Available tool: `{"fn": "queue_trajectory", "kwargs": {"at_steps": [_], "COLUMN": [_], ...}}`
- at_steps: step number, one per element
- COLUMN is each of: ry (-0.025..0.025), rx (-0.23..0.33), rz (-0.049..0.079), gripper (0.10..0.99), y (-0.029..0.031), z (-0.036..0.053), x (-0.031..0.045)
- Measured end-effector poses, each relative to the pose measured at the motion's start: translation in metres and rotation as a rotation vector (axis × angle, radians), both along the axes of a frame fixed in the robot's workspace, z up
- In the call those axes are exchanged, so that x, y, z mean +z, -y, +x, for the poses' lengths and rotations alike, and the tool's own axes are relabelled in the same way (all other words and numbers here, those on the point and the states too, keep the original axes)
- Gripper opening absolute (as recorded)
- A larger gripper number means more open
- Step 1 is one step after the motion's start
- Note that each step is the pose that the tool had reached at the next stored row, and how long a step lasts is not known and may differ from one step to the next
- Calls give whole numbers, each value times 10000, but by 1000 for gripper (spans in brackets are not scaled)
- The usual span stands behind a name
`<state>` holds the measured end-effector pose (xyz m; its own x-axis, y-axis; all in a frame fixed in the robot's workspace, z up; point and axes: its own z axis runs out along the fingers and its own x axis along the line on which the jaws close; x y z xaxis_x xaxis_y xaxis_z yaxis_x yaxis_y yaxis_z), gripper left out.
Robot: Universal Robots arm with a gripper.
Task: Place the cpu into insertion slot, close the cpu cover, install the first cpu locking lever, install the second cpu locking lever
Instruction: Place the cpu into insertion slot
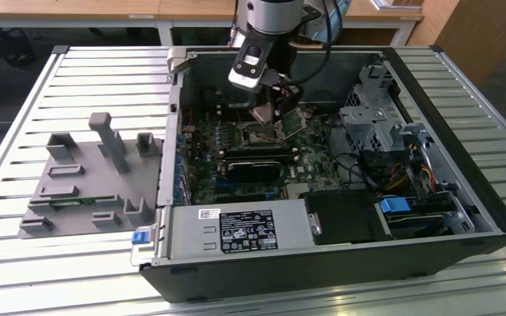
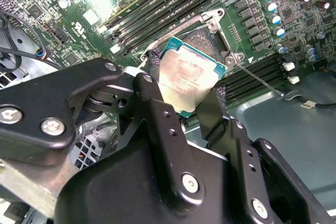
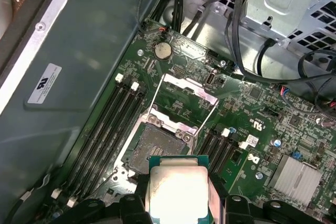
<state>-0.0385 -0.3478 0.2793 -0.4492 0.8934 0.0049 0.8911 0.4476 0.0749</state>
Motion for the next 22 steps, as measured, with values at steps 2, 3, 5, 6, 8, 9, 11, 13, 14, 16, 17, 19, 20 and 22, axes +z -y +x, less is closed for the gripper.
{"fn": "queue_trajectory", "kwargs": {"at_steps": [2, 3, 5, 6, 8, 9, 11, 13, 14, 16, 17, 19, 20, 22], "ry": [-2, -2, -3, -2, -8, -9, -9, -10, -10, -11, -12, -12, -13, -14], "rx": [-10, -15, -23, -28, -58, -90, -301, -643, -834, -1200, -1380, -1739, -1918, -2284], "rz": [-2, -3, -5, -2, -6, -20, -40, -46, -46, -45, -45, -45, -45, -45], "gripper": [529, 529, 529, 529, 529, 529, 529, 529, 529, 529, 529, 529, 529, 529], "y": [0, 0, 0, 0, 0, 0, 0, 0, 0, 0, 0, 0, 0, 0], "z": [0, 0, 0, 0, 0, 0, 0, 0, 0, 0, 0, 0, 0, 0], "x": [-6, -9, -13, -17, -25, -30, -42, -55, -64, -80, -87, -103, -111, -127]}}
